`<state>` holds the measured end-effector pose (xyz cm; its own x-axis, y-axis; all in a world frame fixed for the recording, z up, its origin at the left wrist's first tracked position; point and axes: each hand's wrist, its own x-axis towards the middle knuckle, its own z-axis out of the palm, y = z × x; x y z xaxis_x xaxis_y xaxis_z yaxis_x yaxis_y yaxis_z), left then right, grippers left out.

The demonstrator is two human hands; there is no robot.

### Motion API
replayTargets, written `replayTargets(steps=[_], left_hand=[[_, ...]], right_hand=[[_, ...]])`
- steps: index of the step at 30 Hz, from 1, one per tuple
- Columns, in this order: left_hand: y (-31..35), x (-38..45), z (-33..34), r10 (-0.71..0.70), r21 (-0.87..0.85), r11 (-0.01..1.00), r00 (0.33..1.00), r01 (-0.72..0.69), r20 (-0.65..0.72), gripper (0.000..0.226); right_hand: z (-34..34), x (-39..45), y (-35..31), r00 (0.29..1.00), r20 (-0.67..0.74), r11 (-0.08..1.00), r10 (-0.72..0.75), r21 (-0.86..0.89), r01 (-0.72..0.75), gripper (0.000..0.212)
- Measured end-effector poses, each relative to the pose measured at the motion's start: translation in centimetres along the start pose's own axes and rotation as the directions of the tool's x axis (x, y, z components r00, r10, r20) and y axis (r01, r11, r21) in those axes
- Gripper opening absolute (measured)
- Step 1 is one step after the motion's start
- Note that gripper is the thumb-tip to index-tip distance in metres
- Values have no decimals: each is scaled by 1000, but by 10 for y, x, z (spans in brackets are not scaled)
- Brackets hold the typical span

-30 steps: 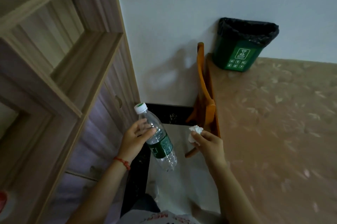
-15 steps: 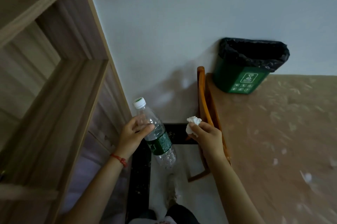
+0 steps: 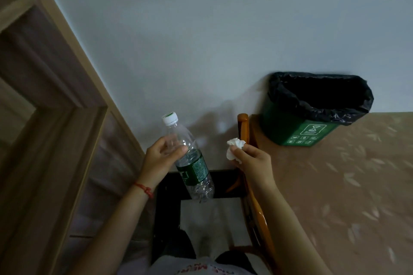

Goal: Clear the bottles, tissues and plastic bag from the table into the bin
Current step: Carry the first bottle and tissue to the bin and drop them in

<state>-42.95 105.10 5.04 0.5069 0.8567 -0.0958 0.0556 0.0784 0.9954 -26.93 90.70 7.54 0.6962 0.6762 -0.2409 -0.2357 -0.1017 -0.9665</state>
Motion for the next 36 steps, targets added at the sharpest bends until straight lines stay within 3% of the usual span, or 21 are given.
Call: replayTargets(steps=[4,9,19,28,32,36], left_hand=[[9,40,15,6,21,1000,995,-8,102,23],[22,95,47,22,35,999,959,-33,281,17],[48,170,113,43,58,993,766,-104,642,18],[60,180,167,51,48,990,655,-133,754,7],[69,182,185,45,44,991,638,-123,768,36],[76,187,199,58,63,984,633,-167,772,35]], right_hand=[[-4,23,-4,998,-70,1000,-5,17,6,11],[-15,44,-8,967,-255,998,25,59,-10,12],[-26,59,-21,835,-548,971,52,223,86,9],[-47,60,-34,720,-694,973,22,181,144,12],[-63,67,-43,723,-691,971,-14,162,174,9],[-81,81,-63,717,-696,968,-47,145,205,15]])
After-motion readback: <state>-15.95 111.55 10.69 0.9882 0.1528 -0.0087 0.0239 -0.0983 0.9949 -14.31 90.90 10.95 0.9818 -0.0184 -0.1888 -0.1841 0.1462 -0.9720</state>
